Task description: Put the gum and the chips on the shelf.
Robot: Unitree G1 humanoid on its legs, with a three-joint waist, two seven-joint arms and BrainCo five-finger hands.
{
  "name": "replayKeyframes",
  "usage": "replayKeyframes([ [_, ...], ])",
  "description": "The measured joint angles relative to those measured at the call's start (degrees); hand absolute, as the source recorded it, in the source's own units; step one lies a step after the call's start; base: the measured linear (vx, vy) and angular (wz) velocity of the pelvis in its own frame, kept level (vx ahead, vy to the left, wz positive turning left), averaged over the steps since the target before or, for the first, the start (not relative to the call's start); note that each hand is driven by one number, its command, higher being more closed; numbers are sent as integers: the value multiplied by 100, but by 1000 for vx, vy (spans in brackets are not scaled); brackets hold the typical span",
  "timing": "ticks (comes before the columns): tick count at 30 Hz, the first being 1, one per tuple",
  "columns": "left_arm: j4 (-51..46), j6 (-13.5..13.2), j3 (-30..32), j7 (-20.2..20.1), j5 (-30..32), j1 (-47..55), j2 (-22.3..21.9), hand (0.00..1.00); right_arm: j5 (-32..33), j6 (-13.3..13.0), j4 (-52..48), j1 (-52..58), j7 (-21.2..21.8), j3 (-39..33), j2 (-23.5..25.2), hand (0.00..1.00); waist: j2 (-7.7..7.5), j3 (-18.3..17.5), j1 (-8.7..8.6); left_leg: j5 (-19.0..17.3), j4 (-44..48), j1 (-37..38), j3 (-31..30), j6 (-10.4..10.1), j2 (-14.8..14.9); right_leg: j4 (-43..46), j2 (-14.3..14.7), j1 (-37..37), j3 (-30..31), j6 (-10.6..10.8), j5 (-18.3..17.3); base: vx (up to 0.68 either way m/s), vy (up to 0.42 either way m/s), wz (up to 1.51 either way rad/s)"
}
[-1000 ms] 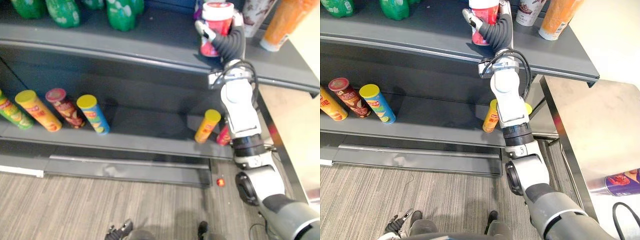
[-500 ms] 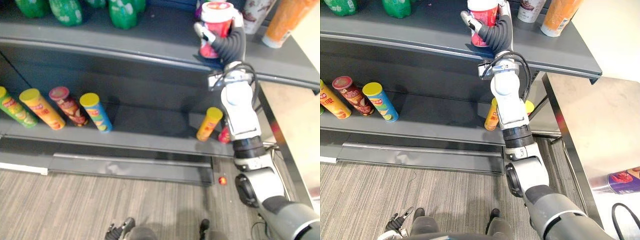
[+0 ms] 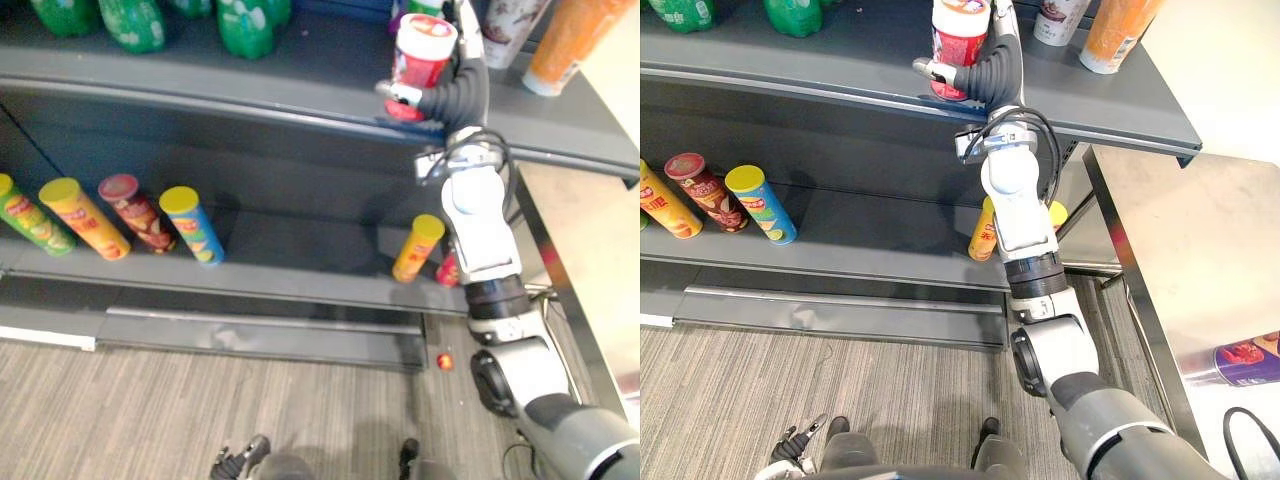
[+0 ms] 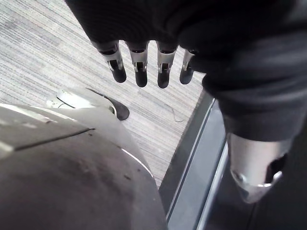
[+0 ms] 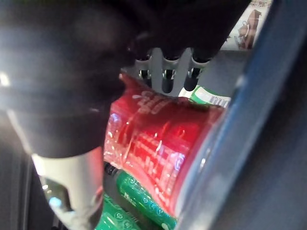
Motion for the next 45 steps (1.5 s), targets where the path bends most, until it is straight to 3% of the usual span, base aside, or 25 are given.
replayKeyframes([
  [8,-4,2,4,-9,2,-11,0,0,401,5,-221,68,17,-155,-29,0,-28,-19,-1,8,-12,15,-33,2,0,-10,0,2,-15,-19,14,5,0,1],
  [21,-15,10,14,-1,-12,49,14,0,1596,115,-1148,297,-110,-413,-738,0,-98,-79,-150,56,-265,281,247,-12,10,-338,41,138,107,-1,112,33,5,-6],
  [26,-13,10,5,-1,-30,130,-4,0,1881,-128,-1529,180,-107,-289,-905,0,-93,-377,-195,57,-342,365,316,-13,27,-529,70,225,143,-19,201,52,10,-6],
  [34,-11,43,5,9,-29,169,-10,0,2531,-459,-1813,66,128,97,-995,0,-108,-538,-218,77,-458,520,406,-22,54,-578,111,306,172,-17,215,-30,-2,-4],
  [37,-10,44,6,31,-29,254,-8,0,2741,-473,-1984,88,159,119,-1371,0,-127,-661,-284,86,-473,529,410,-21,57,-581,121,301,188,-13,218,-16,-3,0],
  [40,-2,46,6,59,-31,377,11,0,2755,-720,-2774,693,173,-176,-1895,0,-166,-887,-371,102,-547,551,517,-27,59,-585,142,217,287,-9,222,18,0,-12],
  [45,53,35,5,68,-38,427,11,0,3257,-975,-3569,2624,513,-1074,-2067,0,-165,-1006,-514,99,-643,688,714,-29,56,-594,169,220,440,-7,224,16,5,-17],
])
